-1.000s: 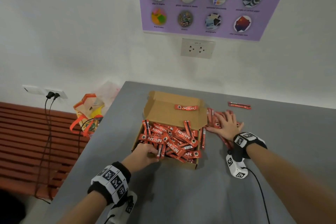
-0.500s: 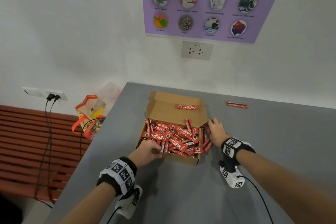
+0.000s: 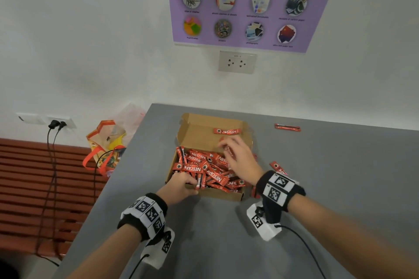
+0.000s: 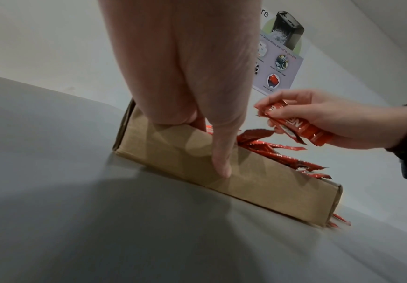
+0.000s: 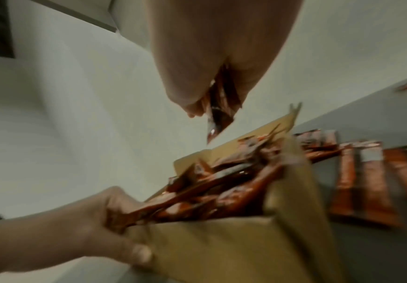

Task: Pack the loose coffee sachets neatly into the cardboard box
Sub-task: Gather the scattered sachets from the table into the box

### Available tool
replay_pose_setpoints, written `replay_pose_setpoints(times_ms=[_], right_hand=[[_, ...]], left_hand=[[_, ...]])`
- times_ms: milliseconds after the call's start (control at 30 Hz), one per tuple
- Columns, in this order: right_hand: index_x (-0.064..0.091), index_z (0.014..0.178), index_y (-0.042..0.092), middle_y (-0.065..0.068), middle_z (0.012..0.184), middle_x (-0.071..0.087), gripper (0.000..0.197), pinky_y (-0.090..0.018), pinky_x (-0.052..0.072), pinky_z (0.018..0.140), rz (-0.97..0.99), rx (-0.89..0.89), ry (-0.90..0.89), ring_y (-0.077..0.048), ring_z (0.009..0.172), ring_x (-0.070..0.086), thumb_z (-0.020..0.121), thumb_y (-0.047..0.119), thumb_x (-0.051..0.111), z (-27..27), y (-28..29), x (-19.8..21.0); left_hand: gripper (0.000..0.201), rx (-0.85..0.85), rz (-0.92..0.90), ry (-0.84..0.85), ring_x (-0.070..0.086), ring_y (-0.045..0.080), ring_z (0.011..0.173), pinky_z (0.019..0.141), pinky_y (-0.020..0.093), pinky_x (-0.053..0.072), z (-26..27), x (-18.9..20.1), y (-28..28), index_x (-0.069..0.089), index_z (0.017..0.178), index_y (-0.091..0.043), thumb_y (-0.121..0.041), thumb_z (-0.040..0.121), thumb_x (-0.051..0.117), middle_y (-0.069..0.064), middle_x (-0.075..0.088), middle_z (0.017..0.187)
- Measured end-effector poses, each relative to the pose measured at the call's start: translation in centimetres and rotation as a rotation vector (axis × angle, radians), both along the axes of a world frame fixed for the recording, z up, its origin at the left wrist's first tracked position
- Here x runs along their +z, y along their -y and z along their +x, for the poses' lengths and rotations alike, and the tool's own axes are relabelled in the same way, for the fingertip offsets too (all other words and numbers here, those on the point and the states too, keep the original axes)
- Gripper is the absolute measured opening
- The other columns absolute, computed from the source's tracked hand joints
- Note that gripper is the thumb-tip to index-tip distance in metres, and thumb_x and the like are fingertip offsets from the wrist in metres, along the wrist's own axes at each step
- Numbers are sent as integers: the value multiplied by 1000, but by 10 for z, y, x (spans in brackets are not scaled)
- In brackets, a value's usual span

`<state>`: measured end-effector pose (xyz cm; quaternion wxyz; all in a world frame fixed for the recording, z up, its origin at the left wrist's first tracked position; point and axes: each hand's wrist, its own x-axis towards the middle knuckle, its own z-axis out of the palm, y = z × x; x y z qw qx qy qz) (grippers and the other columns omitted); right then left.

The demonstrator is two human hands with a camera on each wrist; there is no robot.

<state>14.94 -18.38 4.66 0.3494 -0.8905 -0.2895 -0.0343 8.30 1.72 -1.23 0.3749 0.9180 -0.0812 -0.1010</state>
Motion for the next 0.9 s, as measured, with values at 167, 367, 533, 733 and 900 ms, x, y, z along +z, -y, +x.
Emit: replay_pose_setpoints(times_ms=[167,367,533,733,900], right_hand=[[52,124,12,-2,137,34,28,-14,34,99,-94,156,-66,-5,113,42,98,14,41,-11,-20,2],[46,133,17,0,148,29,35,-28,25,112,-163,81,-53,-13,130,37,100,23,36,-5,-9,12],[41,134,9,-11,143,34,42,-27,37,100,-272,-292,-171,-21,117,50,97,30,44,17,53,9],[23,144,2,-26,147,22,96,-49,30,109,-739,-454,-525,-43,134,27,81,73,39,13,98,-23],[26,140,1,-17,138,32,88,-41,30,108,-780,-345,-437,-32,128,31,83,63,52,-8,72,-23]], left_hand=[[18,-9,5,20,57,11,101,94,20,39,-1,2,-1,72,98,-6,-7,80,70,4,68,106],[9,-18,-6,13,53,4,94,85,12,37,-1,0,-1,74,88,-8,-8,79,71,-22,58,86],[8,-13,-7,-4,52,6,97,90,20,37,-1,0,-1,74,87,-7,-10,80,70,-21,57,88],[5,-12,11,-24,52,8,98,88,19,37,2,-3,-1,73,84,-13,-13,80,70,-19,58,88],[3,-27,29,-43,54,10,99,88,19,38,3,-3,-2,73,82,-13,-14,81,70,-13,61,91]])
